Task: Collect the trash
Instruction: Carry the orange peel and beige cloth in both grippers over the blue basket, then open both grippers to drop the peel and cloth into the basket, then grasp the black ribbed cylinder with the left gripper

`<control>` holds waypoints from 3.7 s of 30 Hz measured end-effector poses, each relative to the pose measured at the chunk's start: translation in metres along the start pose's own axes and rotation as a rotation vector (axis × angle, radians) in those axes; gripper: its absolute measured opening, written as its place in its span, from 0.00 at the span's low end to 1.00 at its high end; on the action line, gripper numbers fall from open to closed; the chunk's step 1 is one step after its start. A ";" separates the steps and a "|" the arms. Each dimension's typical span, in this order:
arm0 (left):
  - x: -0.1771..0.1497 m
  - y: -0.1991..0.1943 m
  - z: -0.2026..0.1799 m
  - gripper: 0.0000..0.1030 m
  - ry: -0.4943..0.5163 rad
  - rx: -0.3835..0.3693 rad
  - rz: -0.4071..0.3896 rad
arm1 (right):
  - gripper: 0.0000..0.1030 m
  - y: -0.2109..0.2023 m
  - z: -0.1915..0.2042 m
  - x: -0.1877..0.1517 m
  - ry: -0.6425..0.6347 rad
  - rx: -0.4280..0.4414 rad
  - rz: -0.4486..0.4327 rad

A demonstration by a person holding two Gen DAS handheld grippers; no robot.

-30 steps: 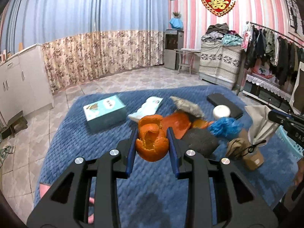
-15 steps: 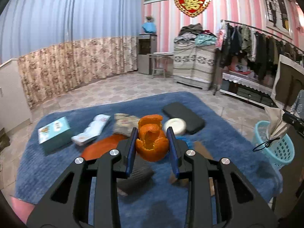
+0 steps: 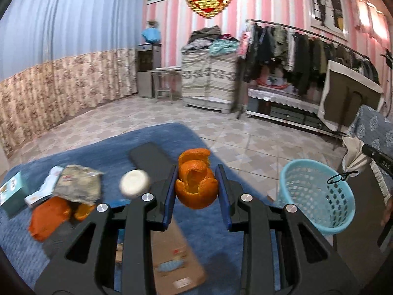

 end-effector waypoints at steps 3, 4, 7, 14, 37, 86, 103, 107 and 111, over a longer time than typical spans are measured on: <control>0.001 0.017 -0.028 0.29 0.038 -0.036 0.009 | 0.09 0.008 -0.014 -0.009 0.020 -0.017 0.016; 0.001 0.023 -0.038 0.29 0.050 -0.051 0.012 | 0.09 0.012 -0.020 -0.009 0.025 -0.020 0.021; -0.001 0.038 -0.062 0.29 0.058 -0.100 0.021 | 0.09 0.018 -0.028 -0.015 0.031 -0.033 0.034; -0.003 0.062 -0.102 0.29 0.090 -0.155 0.029 | 0.09 0.022 -0.048 -0.024 0.055 -0.055 0.052; -0.015 0.157 -0.179 0.30 0.173 -0.317 0.151 | 0.09 0.032 -0.068 -0.038 0.098 -0.079 0.088; 0.023 0.072 -0.058 0.95 0.052 0.000 -0.024 | 0.86 0.034 -0.002 -0.039 0.023 -0.089 0.042; -0.005 -0.008 0.021 0.95 0.005 0.178 -0.018 | 0.91 0.004 0.035 -0.031 -0.046 -0.063 -0.017; -0.016 -0.036 0.056 0.95 -0.040 0.242 -0.013 | 0.92 -0.006 0.052 -0.030 -0.065 -0.029 -0.029; -0.028 -0.061 0.094 0.95 -0.102 0.307 -0.001 | 0.92 -0.015 0.081 -0.037 -0.123 0.008 -0.031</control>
Point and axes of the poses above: each gripper's, at about its wrist camera, not at the fingertips, and y roughly the way its jaws point, z to its left, x to its top, the point moved 4 cm from there along y, roughly the way its jaws point, and after that the axes turned 13 degrees about -x, right-handed, at the moved point
